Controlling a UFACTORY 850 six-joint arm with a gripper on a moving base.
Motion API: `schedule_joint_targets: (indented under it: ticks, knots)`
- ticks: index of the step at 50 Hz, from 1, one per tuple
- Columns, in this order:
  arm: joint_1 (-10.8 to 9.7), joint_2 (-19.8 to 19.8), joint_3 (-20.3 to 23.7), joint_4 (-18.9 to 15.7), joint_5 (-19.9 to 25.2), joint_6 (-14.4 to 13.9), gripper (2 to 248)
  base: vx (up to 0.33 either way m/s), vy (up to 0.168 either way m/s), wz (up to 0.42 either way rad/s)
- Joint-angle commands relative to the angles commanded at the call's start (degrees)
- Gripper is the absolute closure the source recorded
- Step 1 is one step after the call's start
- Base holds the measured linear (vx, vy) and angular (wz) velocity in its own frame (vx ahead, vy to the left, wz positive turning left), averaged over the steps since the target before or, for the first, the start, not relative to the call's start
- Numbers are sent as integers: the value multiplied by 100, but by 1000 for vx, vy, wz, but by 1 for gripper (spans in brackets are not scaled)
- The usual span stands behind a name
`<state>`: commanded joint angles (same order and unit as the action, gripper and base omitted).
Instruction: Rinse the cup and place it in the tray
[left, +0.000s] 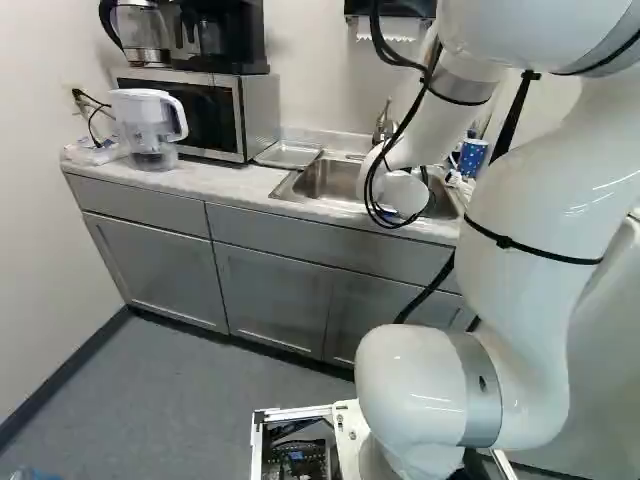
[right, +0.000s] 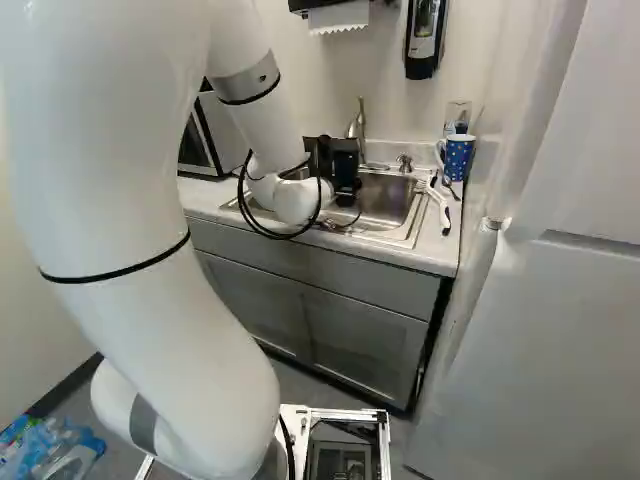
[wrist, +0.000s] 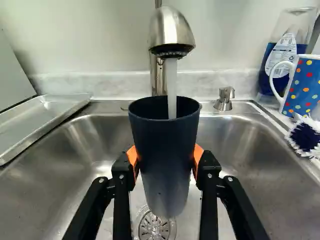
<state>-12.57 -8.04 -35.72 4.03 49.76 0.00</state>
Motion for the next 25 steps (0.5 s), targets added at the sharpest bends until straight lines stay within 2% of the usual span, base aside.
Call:
schedule_joint_targets:
  ticks: [25]
  knots:
    - [0, 0, 0, 0, 0, 0, 127, 0, 0, 0]
